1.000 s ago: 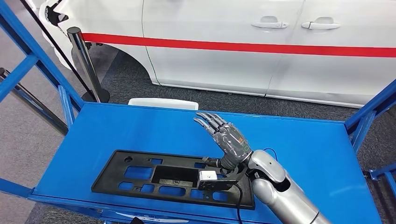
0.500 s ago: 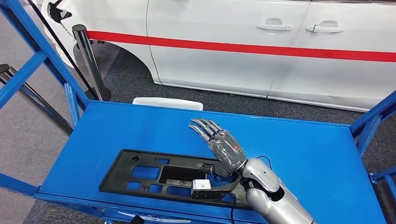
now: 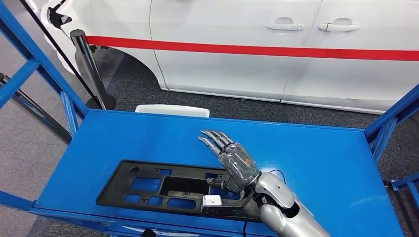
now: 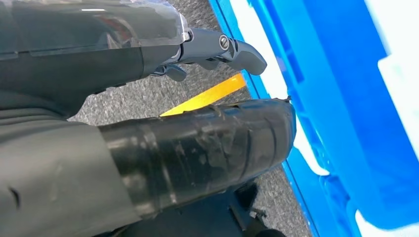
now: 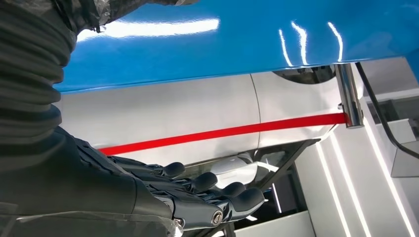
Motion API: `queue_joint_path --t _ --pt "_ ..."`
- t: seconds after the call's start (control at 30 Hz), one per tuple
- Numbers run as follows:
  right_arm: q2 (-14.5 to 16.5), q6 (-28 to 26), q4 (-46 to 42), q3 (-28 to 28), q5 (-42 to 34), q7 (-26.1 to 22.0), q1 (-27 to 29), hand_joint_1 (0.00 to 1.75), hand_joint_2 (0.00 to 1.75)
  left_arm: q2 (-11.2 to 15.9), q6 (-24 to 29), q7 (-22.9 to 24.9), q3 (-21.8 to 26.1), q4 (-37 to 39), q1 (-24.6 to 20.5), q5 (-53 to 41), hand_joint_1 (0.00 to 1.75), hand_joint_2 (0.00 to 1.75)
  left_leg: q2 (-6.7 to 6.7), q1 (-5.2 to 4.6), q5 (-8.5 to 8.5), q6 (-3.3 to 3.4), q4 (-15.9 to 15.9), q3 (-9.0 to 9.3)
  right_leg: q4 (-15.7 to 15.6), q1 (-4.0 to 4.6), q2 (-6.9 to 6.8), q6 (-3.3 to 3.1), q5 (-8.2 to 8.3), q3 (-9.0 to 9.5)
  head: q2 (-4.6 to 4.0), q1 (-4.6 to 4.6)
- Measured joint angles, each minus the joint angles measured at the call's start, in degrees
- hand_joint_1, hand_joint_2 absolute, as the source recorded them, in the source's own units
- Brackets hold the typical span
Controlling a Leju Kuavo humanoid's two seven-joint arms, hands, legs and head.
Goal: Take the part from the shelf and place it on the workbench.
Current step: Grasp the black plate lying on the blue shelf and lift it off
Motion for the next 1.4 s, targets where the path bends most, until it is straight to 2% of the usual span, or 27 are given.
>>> queue_joint_path --t 0.03,0.1,0.17,0.2,0.3,0.33,0.37,0.4,0.43,0.5,0.53,0.67,0.73,0.8,0.83,0.87,0.9,0.97,1.0,1.03,1.13,1.2,1.23,1.3,1.33,1.37,1.4 --pt "0.0 0.0 0.0 0.0 0.0 0.0 0.0 0.0 1.75 0.0 0.0 0.0 0.0 0.0 0.0 0.0 0.0 0.0 -0.03 -0.14 0.18 0.24 -1.3 0.59 0.0 0.06 0.01 0.26 0.01 -0.02 0.0 0.01" --pt "0.0 0.0 0.0 0.0 0.0 0.0 0.0 0.0 1.75 0.0 0.0 0.0 0.0 0.0 0.0 0.0 0.0 0.0 -0.12 -0.18 0.31 0.72 -1.6 0.64 -0.2 0.13 0.01 0.91 0.14 -0.02 0.0 0.01" --pt "0.0 0.0 -0.1 0.0 0.0 0.0 0.0 0.0 1.75 0.0 0.0 -0.1 0.0 0.0 0.0 0.0 0.0 0.0 -0.09 0.09 0.71 1.4 -2.2 0.84 0.7 0.07 -0.01 1.52 -0.71 -0.37 0.0 0.04" --pt "0.0 0.0 -0.2 0.0 0.0 0.0 0.1 0.0 1.75 0.0 0.0 -0.1 0.0 0.0 0.0 0.0 0.0 0.0 -0.04 0.24 0.9 1.72 -2.5 0.93 2.6 0.05 -0.01 1.77 -2.01 -1.22 0.0 0.06" --pt "0.0 0.0 -0.3 0.0 0.0 0.1 0.4 0.0 1.75 0.0 0.0 -0.1 0.0 0.0 0.0 0.0 0.0 0.0 0.1 0.17 0.93 2.07 -2.5 0.81 13.8 -0.18 -0.03 2.25 -7.29 -6.5 0.0 0.08" --pt "0.0 0.0 -0.3 0.0 0.1 0.1 0.6 0.0 1.75 0.0 0.0 -0.1 0.0 0.0 0.0 0.0 0.0 0.0 0.1 0.14 0.91 2.09 -2.4 0.78 16.2 -0.22 -0.04 2.35 -7.72 -7.65 0.0 0.09" --pt "0.0 0.0 -0.3 0.0 0.1 0.1 0.7 0.0 1.75 0.0 0.0 -0.1 0.0 0.0 0.1 0.0 0.0 0.0 0.07 0.14 0.87 2.08 -2.3 0.8 16.1 -0.25 -0.05 2.38 -6.9 -7.63 0.0 0.09" --pt "0.0 0.0 -0.3 0.0 0.1 0.1 0.8 0.0 1.75 0.0 0.0 -0.1 0.0 0.0 0.1 0.0 0.0 0.0 0.02 0.14 0.79 2.01 -2.2 0.85 13.6 -0.27 -0.06 2.33 -5.07 -6.4 0.0 0.09" --pt "-0.1 0.0 -0.3 0.0 0.1 0.1 0.8 0.0 1.75 0.0 0.0 -0.1 0.0 0.0 0.0 0.0 0.0 0.0 -0.02 0.15 0.65 1.89 -2.0 0.89 9.4 -0.28 -0.07 2.2 -2.87 -4.37 0.0 0.09" --pt "0.0 0.0 -0.5 0.0 0.2 0.2 0.7 0.0 1.75 -0.1 0.0 -0.1 0.0 0.0 0.0 0.1 0.0 0.0 -0.06 -0.04 0.31 1.48 -1.5 0.71 2.4 -0.15 -0.05 1.75 -0.49 -1.02 0.0 0.09" --pt "0.0 0.0 -0.6 0.0 0.2 0.2 0.8 0.0 1.75 -0.1 0.0 -0.2 0.0 0.0 0.0 0.1 0.0 0.0 -0.06 -0.14 0.21 1.26 -1.4 0.56 0.9 -0.08 -0.03 1.51 -0.29 -0.36 0.0 0.07" --pt "0.0 0.0 -0.9 0.0 0.5 0.2 0.8 0.0 1.75 -0.1 0.0 -0.3 0.0 0.0 -0.1 0.1 0.0 0.0 -0.02 -0.13 -0.53 0.2 -0.5 0.07 0.3 -0.11 0.03 0.37 -0.22 -0.32 0.0 0.03" --pt "0.1 0.0 -1.2 0.1 0.6 0.2 0.8 0.0 1.75 -0.1 0.0 -0.4 0.0 0.0 -0.2 0.2 0.0 0.0 0.01 0.07 -3.39 -0.43 4.2 -1.97 0.2 -0.3 -0.11 -0.18 -0.14 -0.24 0.0 -0.03" --pt "0.1 0.0 -1.3 0.4 0.8 0.3 0.9 0.0 1.75 -0.1 0.0 -0.4 0.0 0.0 -0.2 0.3 0.0 0.0 0.02 0.22 -6.88 -0.86 11.8 -5.56 0.2 -0.24 -0.21 -0.41 -0.2 -0.26 0.0 -0.06" --pt "0.2 0.0 -1.3 0.6 0.9 0.4 1.0 0.0 1.75 -0.1 0.0 -0.4 0.0 0.0 -0.1 0.4 0.0 0.0 0.02 0.25 -7.59 -0.95 14.5 -6.86 0.2 -0.2 -0.23 -0.44 -0.22 -0.26 0.0 -0.06" --pt "0.2 0.0 -1.3 0.8 0.9 0.6 1.2 0.0 1.75 -0.1 0.1 -0.4 0.0 0.0 -0.1 0.6 0.0 0.0 0.03 0.26 -7.14 -0.95 15.2 -7.23 0.3 -0.18 -0.22 -0.45 -0.24 -0.23 0.0 -0.06" --pt "0.3 -0.1 -1.3 0.9 1.0 0.7 1.5 0.0 1.75 -0.1 0.1 -0.4 0.0 0.0 0.0 0.8 0.0 0.0 0.03 0.26 -5.58 -0.85 13.4 -6.44 0.3 -0.17 -0.18 -0.45 -0.27 -0.14 0.0 -0.06" --pt "0.6 -0.3 -1.6 1.0 1.0 0.9 2.2 0.0 1.75 0.0 0.2 -0.5 0.0 0.0 0.0 1.0 0.0 0.0 0.02 0.18 -1.53 -0.29 5.5 -2.71 0.3 -0.13 -0.1 -0.34 -0.37 0.07 0.0 -0.05" --pt "0.8 -0.5 -1.8 1.1 1.0 1.0 2.6 0.0 1.75 0.0 0.2 -0.6 0.0 0.0 -0.1 1.2 0.0 0.0 0.01 0.05 -0.27 0.02 1.9 -1.0 0.3 -0.05 -0.06 -0.19 -0.44 0.07 0.0 -0.05" --pt "0.9 -0.6 -1.9 1.2 1.0 1.0 3.0 0.0 1.75 0.0 0.2 -0.6 0.0 0.0 -0.1 1.2 0.0 0.0 -0.02 -0.09 0.25 0.27 -0.4 -0.01 0.4 0.01 -0.05 0.03 -0.45 0.01 0.0 -0.04" --pt "1.0 -0.9 -2.4 1.7 1.0 1.2 4.1 0.0 1.75 0.1 0.3 -0.7 0.0 0.0 0.1 1.3 0.0 0.0 -0.07 -0.17 0.36 0.83 -1.6 0.39 0.2 0.04 -0.06 0.9 -0.39 -0.12 0.0 -0.04" --pt "1.0 -1.1 -2.8 1.9 1.0 1.3 4.6 0.0 1.75 0.1 0.4 -0.8 0.0 0.0 0.2 1.4 0.0 0.0 0.0 0.12 0.76 1.51 -2.2 0.69 1.8 0.0 -0.06 1.46 -1.68 -0.76 0.0 -0.01" --pt "1.0 -1.1 -2.9 2.0 1.0 1.3 4.7 0.0 1.75 0.1 0.4 -0.8 0.0 0.0 0.1 1.4 0.0 0.0 0.06 0.25 0.9 1.82 -2.5 0.81 4.3 -0.05 -0.06 1.69 -3.22 -1.88 0.0 0.02" --pt "1.0 -1.1 -3.0 2.1 1.0 1.4 5.1 0.0 1.75 0.1 0.4 -0.8 0.0 0.0 0.1 1.6 0.0 0.0 0.12 0.18 0.89 2.12 -2.5 0.8 11.7 -0.18 -0.06 2.06 -6.8 -5.32 0.0 0.05" --pt "1.0 -1.1 -3.0 2.2 1.0 1.5 5.4 0.0 1.75 0.1 0.4 -0.8 0.0 0.0 0.1 1.7 0.0 0.0 0.12 0.17 0.87 2.14 -2.5 0.79 14.7 -0.25 -0.06 2.23 -7.73 -6.76 0.0 0.05" --pt "1.0 -1.1 -3.0 2.3 1.0 1.5 5.7 0.0 1.75 0.1 0.4 -0.8 0.0 0.0 0.2 1.7 0.0 0.0 0.1 0.17 0.84 2.13 -2.4 0.8 15.9 -0.32 -0.07 2.34 -7.59 -7.37 0.0 0.05" --pt "1.0 -1.1 -3.1 2.5 1.1 1.5 5.9 0.0 1.75 0.1 0.4 -0.8 0.0 0.0 0.2 1.8 0.0 0.0 0.06 0.19 0.78 2.07 -2.3 0.82 14.8 -0.4 -0.08 2.39 -6.37 -6.89 0.0 0.05"
